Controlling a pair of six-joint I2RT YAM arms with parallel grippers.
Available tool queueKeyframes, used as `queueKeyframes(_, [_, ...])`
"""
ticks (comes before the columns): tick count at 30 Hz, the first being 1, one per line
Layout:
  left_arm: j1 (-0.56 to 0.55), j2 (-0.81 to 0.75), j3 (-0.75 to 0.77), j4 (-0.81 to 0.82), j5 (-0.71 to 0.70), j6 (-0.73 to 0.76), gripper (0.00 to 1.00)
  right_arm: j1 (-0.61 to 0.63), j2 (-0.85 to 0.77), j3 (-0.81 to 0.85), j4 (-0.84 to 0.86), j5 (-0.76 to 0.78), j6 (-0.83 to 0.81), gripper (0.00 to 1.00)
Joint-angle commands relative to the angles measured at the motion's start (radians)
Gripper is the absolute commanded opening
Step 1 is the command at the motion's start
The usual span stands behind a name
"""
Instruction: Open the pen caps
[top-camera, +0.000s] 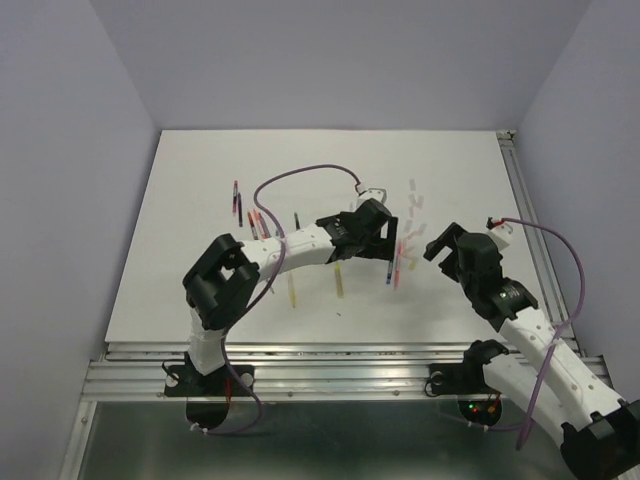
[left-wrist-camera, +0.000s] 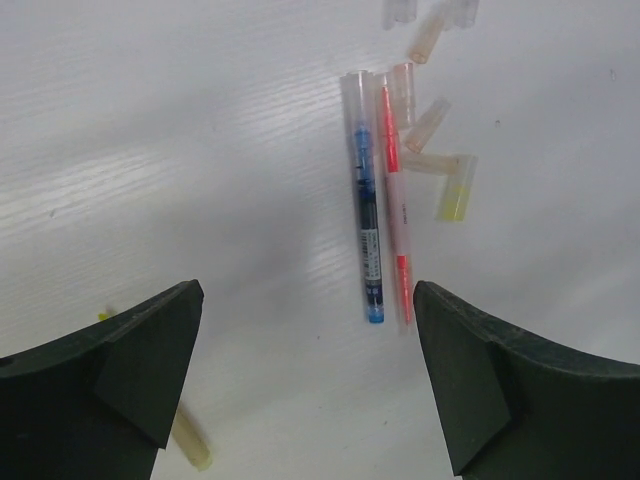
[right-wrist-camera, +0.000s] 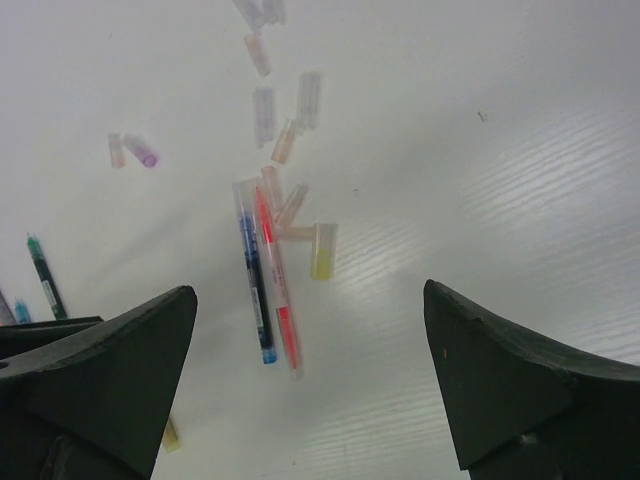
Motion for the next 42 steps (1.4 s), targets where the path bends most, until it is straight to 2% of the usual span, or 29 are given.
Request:
queueKeyframes(1, [-0.028, 0.112, 0.17, -0.088, -0.002, 0.056, 0.98, -0.007, -0.039, -0.024, -0.026, 0.048, 0.001, 1.0])
queueKeyframes(5, [-0.034, 0.197, 0.262, -0.123, 0.006, 0.059, 0.84, -0.007, -0.053, -0.027, -0.033, 0.058, -0.01, 1.0])
queueKeyframes(10, [-0.04, 0.281, 0.343, -0.145, 0.035, 0.081, 0.78, -0.007, -0.055, -0.038, -0.027, 0.06, -0.013, 1.0])
queueKeyframes(16, [-0.044, 0.355, 0.417, -0.202, 0.035, 0.084, 0.63, -0.007, -0.053, -0.049, -0.009, 0.052, -0.019, 1.0])
queueKeyframes(20, [-0.044, 0.376, 0.431, -0.208, 0.038, 0.084, 0.57, -0.007, -0.052, -0.05, -0.006, 0.052, -0.022, 1.0])
queueKeyframes(28, [-0.057, 0.409, 0.488, -0.258, 0.017, 0.116, 0.56, -0.007, -0.05, -0.056, 0.005, 0.051, -0.026, 1.0])
queueKeyframes(31, [-0.06, 0.447, 0.534, -0.329, -0.012, 0.111, 0.5, -0.007, -0.044, -0.053, 0.006, 0.043, -0.027, 1.0])
queueKeyframes(35, [-0.062, 0.475, 0.56, -0.369, -0.026, 0.104, 0.37, -0.007, -0.044, -0.055, 0.006, 0.046, -0.029, 1.0])
queueKeyframes(38, [-0.063, 0.469, 0.545, -0.369, -0.028, 0.099, 0.36, -0.007, -0.046, -0.056, 0.008, 0.049, -0.03, 1.0])
queueKeyframes(39, [-0.067, 0.467, 0.538, -0.369, -0.032, 0.099, 0.32, -0.007, -0.046, -0.058, 0.011, 0.048, -0.03, 1.0])
queueKeyframes(42, [-0.073, 0.447, 0.5, -0.37, -0.045, 0.104, 0.28, -0.007, -0.046, -0.061, 0.013, 0.051, -0.032, 1.0])
